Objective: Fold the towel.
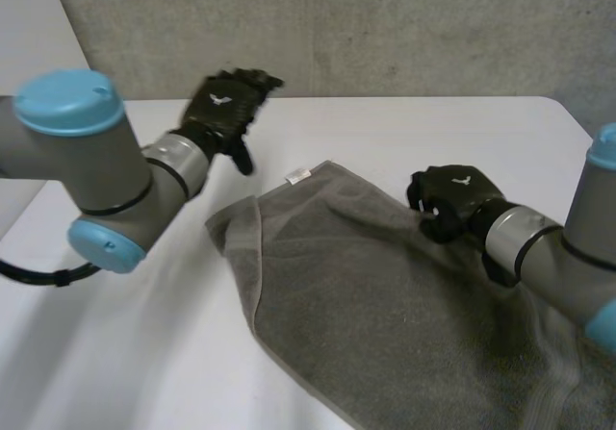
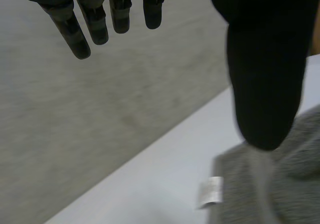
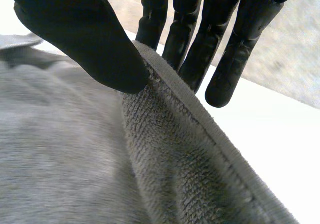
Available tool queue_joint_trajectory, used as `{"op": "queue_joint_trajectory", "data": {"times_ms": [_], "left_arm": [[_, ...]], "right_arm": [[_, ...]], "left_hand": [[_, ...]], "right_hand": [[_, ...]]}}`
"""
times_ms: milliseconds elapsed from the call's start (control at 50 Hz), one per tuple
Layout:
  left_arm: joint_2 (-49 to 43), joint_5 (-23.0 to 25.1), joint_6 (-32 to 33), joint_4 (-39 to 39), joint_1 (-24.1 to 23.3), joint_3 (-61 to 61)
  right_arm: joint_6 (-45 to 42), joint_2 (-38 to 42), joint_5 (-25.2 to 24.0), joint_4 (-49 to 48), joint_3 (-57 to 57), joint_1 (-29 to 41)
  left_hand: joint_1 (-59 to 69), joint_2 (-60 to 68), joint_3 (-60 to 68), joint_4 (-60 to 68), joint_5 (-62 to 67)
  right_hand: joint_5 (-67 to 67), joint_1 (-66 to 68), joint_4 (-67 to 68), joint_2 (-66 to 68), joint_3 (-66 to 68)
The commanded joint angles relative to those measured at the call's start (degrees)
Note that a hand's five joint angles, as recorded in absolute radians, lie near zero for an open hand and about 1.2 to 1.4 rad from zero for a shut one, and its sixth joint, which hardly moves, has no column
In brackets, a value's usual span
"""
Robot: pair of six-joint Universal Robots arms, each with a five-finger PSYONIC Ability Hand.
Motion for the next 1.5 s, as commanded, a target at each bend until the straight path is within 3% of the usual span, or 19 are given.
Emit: {"op": "queue_joint_trajectory", "data": {"times_ms": [20, 220, 280, 300, 320, 340, 380, 480, 520, 700, 740, 800, 1040, 1220, 1260, 1300, 1320, 1340, 1500], "left_arm": [[-8.3, 11.5, 0.0, -1.4, -3.2, 3.3], [-15.8, 19.3, 0.4, -4.9, -7.5, 3.6], [-16.7, 19.1, 0.4, -4.9, -7.7, 4.2], [-16.9, 18.7, 0.3, -4.8, -7.7, 4.8], [-16.9, 18.7, 0.3, -4.8, -7.7, 4.8], [-17.0, 17.4, 0.4, -4.3, -7.7, 6.1], [-17.1, 13.9, 0.2, -3.0, -7.7, 7.7], [-14.6, -6.3, 0.2, 3.4, -7.6, 10.1], [-12.8, -9.0, 0.3, 3.9, -7.5, 9.4], [-3.6, -5.3, 0.6, 3.6, -7.4, -2.3], [0.0, -4.9, 0.7, 3.7, -7.2, -7.1], [3.7, -4.9, 0.7, 3.8, -7.1, -11.2], [14.0, -5.1, 0.7, 3.9, -6.2, -21.0], [18.9, -5.5, 0.7, 3.7, -6.3, -23.8], [19.3, -5.5, 0.7, 3.6, -6.3, -24.0], [19.8, -5.4, 0.7, 3.7, -6.2, -23.9], [19.8, -5.4, 0.7, 3.7, -6.2, -23.9], [19.8, -5.4, 0.7, 4.0, -6.2, -23.7], [13.3, -5.5, 5.5, 8.0, -1.7, -13.7]], "right_arm": [[-6.7, -10.5, -0.6, -3.2, 9.8, 5.6], [-6.9, -15.0, -1.1, -4.5, 13.6, 8.7], [-7.1, -15.9, -2.1, -4.6, 14.6, 8.7], [-7.1, -16.5, -2.6, -4.6, 14.7, 8.6], [-7.1, -16.5, -2.6, -4.6, 14.7, 8.6], [-7.2, -16.6, -2.7, -4.6, 14.7, 8.4], [-7.3, -16.7, -2.7, -4.6, 14.7, 8.0], [-7.9, -15.8, -2.0, -4.5, 14.1, 7.7], [-7.2, -15.8, -1.9, -4.5, 13.9, 7.6], [0.9, -10.1, -1.9, -4.3, 10.7, 7.1], [6.9, -8.4, -1.5, -3.7, 8.6, 6.4], [12.6, -7.5, -1.5, -3.1, 6.1, 3.1], [16.3, 4.9, -7.1, 12.8, -10.0, -4.2], [3.6, 18.3, -9.1, 21.4, -18.6, -2.1], [3.1, 19.3, -9.0, 21.0, -19.2, -1.0], [3.1, 20.7, -7.0, 18.6, -21.7, 1.2], [3.1, 20.7, -7.0, 18.6, -21.7, 1.2], [3.1, 20.7, -5.6, 16.9, -23.0, 1.7], [1.4, 13.1, 7.2, 1.3, -33.1, 2.6]], "left_hand": [[1.4, 1.4, 1.3, 1.3, -0.6], [3.1, 3.1, 3.0, 3.0, 1.1], [16.9, 16.9, 16.8, 16.8, 14.9], [41.2, 41.2, 41.1, 41.1, 39.2], [41.5, 41.4, 41.4, 41.3, 39.4], [68.6, 68.6, 68.5, 68.5, 66.6], [70.5, 70.5, 70.4, 70.4, 68.5], [70.5, 70.5, 70.4, 70.4, 68.5], [70.5, 70.5, 70.4, 70.4, 68.5], [70.5, 70.5, 70.4, 70.4, 68.5], [70.5, 70.5, 70.4, 70.4, 68.5], [70.5, 70.5, 70.4, 70.4, 68.5], [70.5, 70.5, 70.4, 70.4, 68.5], [70.5, 70.5, 70.4, 70.4, 68.5], [70.5, 70.5, 70.4, 70.4, 68.5], [70.5, 70.5, 70.4, 70.4, 68.5], [70.5, 70.5, 70.4, 70.4, 68.5], [70.5, 70.5, 70.4, 70.4, 68.5], [70.5, 70.5, 70.4, 70.4, 68.5]], "right_hand": [[13.8, 24.9, 11.9, 13.3, 12.5], [13.8, 24.9, 11.9, 13.3, 12.5], [13.8, 24.9, 11.9, 13.3, 12.5], [13.8, 24.9, 11.9, 13.3, 12.5], [13.8, 24.9, 11.9, 13.3, 12.5], [13.8, 24.9, 11.9, 13.3, 12.5], [13.8, 24.9, 11.9, 13.3, 12.5], [13.8, 24.9, 11.9, 13.3, 12.5], [13.8, 24.9, 11.9, 13.3, 12.5], [13.8, 24.9, 11.9, 13.3, 12.5], [-43.9, -32.7, -45.7, -44.4, -45.1], [-56.2, -45.1, -58.1, -56.7, -57.5], [-56.2, -45.1, -58.1, -56.7, -57.5], [-56.2, -45.1, -58.1, -56.7, -57.5], [-42.7, -31.5, -44.5, -43.2, -43.9], [-7.7, 3.4, -9.6, -8.2, -9.0], [-7.5, 3.6, -9.4, -8.0, -8.8], [13.6, 24.7, 11.7, 13.1, 12.3], [13.8, 24.9, 11.9, 13.3, 12.5]]}}
